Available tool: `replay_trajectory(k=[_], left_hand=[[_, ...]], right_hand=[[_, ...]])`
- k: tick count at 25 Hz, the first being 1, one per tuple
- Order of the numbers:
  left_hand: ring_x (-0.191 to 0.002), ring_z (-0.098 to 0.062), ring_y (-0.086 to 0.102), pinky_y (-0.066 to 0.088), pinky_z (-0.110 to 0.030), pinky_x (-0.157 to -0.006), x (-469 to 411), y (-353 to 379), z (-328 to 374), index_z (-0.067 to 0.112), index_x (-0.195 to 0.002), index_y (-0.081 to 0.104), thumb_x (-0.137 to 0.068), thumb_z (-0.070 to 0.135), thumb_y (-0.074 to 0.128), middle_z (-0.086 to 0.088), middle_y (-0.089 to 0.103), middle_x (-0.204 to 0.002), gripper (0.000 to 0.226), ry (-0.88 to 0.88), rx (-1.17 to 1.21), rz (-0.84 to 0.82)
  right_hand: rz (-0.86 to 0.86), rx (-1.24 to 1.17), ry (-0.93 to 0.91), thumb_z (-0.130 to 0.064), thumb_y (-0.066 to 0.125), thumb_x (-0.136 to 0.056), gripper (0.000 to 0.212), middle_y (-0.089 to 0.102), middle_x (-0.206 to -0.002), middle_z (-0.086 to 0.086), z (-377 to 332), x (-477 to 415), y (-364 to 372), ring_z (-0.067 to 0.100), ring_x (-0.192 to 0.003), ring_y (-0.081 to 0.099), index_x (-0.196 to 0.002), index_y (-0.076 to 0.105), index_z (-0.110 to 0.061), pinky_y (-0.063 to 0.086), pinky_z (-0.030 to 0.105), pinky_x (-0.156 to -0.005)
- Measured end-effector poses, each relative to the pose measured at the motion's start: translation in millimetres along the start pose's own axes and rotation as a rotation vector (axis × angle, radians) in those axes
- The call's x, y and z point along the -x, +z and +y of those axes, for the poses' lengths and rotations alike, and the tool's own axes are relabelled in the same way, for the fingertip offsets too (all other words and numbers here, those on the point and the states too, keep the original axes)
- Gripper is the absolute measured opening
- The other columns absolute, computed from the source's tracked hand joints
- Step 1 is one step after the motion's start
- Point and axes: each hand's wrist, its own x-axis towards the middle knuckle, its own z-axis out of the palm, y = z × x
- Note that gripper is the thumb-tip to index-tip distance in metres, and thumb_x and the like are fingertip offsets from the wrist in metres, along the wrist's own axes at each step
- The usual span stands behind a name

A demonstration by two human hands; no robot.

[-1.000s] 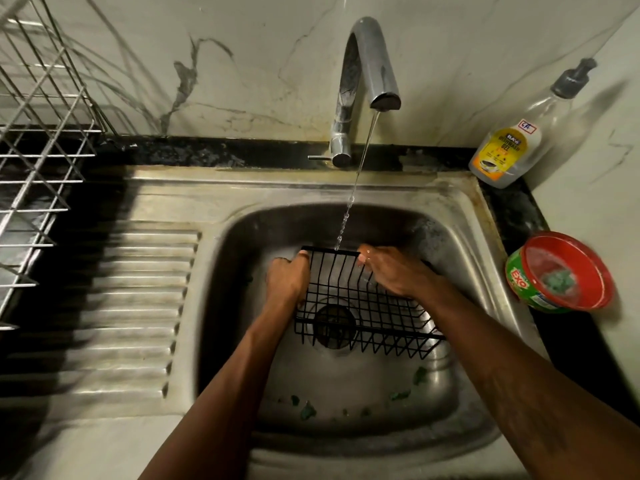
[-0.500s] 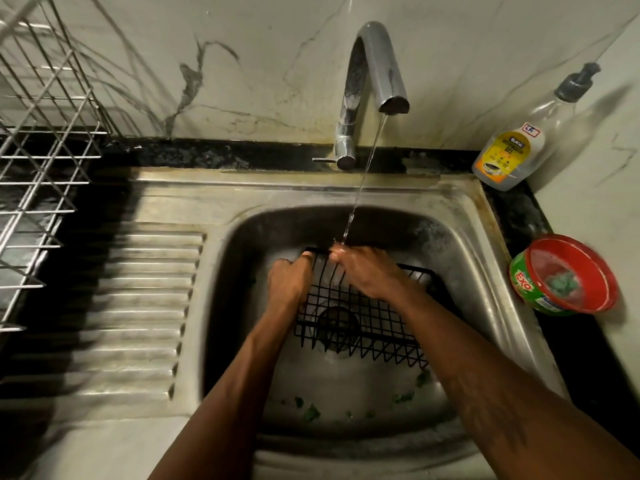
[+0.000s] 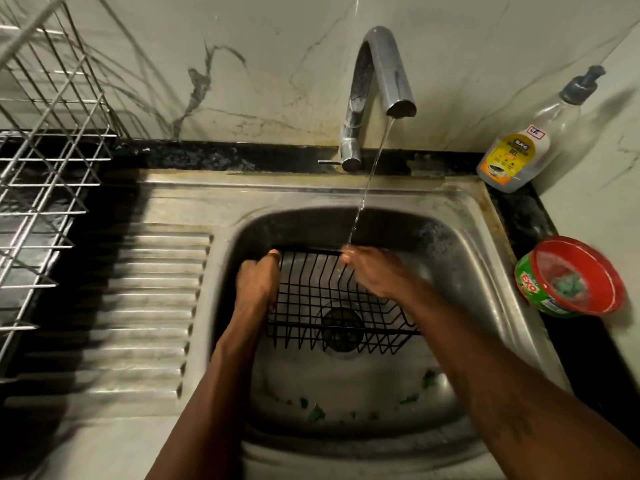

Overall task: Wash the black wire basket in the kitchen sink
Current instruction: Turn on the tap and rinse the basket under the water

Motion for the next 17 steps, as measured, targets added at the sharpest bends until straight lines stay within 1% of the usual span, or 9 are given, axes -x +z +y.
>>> replay_trajectory(k=[3, 5, 6, 8, 10, 12, 14, 15, 17], left_hand=[[-0.064, -0.024, 0.056, 0.049, -0.039, -0.065, 5, 6, 0, 0.006, -0.093, 0.067, -0.095, 0.046, 0.053, -0.007, 0.059, -0.072, 0.043, 0.024, -0.002, -0.014], [-0.066, -0.025, 0.058, 0.053, -0.042, -0.067, 13, 14, 3, 0.007, -0.091, 0.065, -0.092, 0.049, 0.051, -0.007, 0.059, -0.074, 0.045, 0.055, -0.003, -0.022], [-0.067, -0.027, 0.059, 0.055, -0.044, -0.067, 15, 17, 4, 0.006, -0.092, 0.066, -0.089, 0.052, 0.05, -0.008, 0.06, -0.075, 0.049, 0.061, 0.003, -0.028], [-0.071, -0.033, 0.065, 0.057, -0.045, -0.069, 14, 21, 2, 0.003, -0.096, 0.069, -0.084, 0.056, 0.047, -0.017, 0.066, -0.079, 0.059, 0.071, 0.001, -0.023], [-0.082, -0.04, 0.07, 0.059, -0.051, -0.077, 15, 23, 1, 0.001, -0.096, 0.07, -0.08, 0.061, 0.045, -0.025, 0.072, -0.096, 0.067, 0.09, -0.016, -0.016], [-0.091, -0.043, 0.071, 0.059, -0.056, -0.083, 15, 25, 1, 0.0, -0.099, 0.069, -0.077, 0.064, 0.044, -0.026, 0.072, -0.101, 0.073, 0.099, -0.034, -0.023], [-0.088, -0.04, 0.071, 0.059, -0.055, -0.081, 19, 23, 3, 0.004, -0.096, 0.068, -0.081, 0.061, 0.046, -0.021, 0.072, -0.096, 0.063, 0.106, -0.032, -0.017], [-0.088, -0.039, 0.071, 0.059, -0.054, -0.08, 17, 21, 3, 0.004, -0.099, 0.067, -0.082, 0.06, 0.047, -0.021, 0.072, -0.098, 0.062, 0.087, -0.029, -0.012], [-0.084, -0.035, 0.07, 0.058, -0.048, -0.076, 16, 18, 2, 0.004, -0.108, 0.066, -0.085, 0.06, 0.047, -0.021, 0.071, -0.102, 0.064, 0.055, -0.023, -0.018]], right_hand=[[0.036, 0.019, 0.073, -0.006, 0.042, -0.102, 0.033, 0.065, -0.13, 0.008, 38, 17, 4, 0.025, -0.112, 0.063, -0.131, 0.054, -0.018, 0.053, 0.04, -0.089], [0.208, 0.029, 0.019, 0.001, 0.052, -0.091, 0.046, 0.064, -0.131, 0.006, 29, 8, 8, 0.025, -0.122, 0.056, -0.132, 0.059, -0.017, 0.05, 0.043, -0.1], [0.31, 0.021, -0.027, 0.001, 0.057, -0.089, 0.042, 0.066, -0.125, 0.006, 18, 1, 11, 0.024, -0.118, 0.057, -0.127, 0.064, -0.016, 0.051, 0.041, -0.098], [0.439, -0.059, -0.119, -0.01, 0.064, -0.09, 0.018, 0.068, -0.103, 0.004, -9, -7, 14, 0.021, -0.099, 0.058, -0.105, 0.07, -0.017, 0.053, 0.035, -0.086], [0.383, -0.179, -0.133, -0.017, 0.066, -0.087, 0.005, 0.063, -0.085, -0.003, -38, -12, 11, 0.016, -0.082, 0.057, -0.087, 0.067, -0.022, 0.054, 0.035, -0.074], [0.225, -0.249, -0.113, -0.018, 0.07, -0.082, 0.007, 0.063, -0.075, -0.007, -60, -21, 3, 0.012, -0.068, 0.057, -0.082, 0.069, -0.025, 0.052, 0.03, -0.063], [0.095, -0.34, -0.05, -0.021, 0.071, -0.087, 0.007, 0.069, -0.077, -0.009, -58, -29, 0, 0.008, -0.066, 0.061, -0.088, 0.074, -0.028, 0.048, 0.027, -0.061], [0.052, -0.362, -0.011, -0.027, 0.07, -0.091, 0.006, 0.071, -0.08, -0.009, -49, -27, 0, 0.007, -0.068, 0.063, -0.091, 0.075, -0.028, 0.051, 0.027, -0.063], [-0.012, -0.356, 0.127, -0.04, 0.071, -0.091, 0.013, 0.074, -0.08, -0.009, -13, -12, 1, 0.005, -0.069, 0.066, -0.084, 0.076, -0.03, 0.055, 0.029, -0.067]])
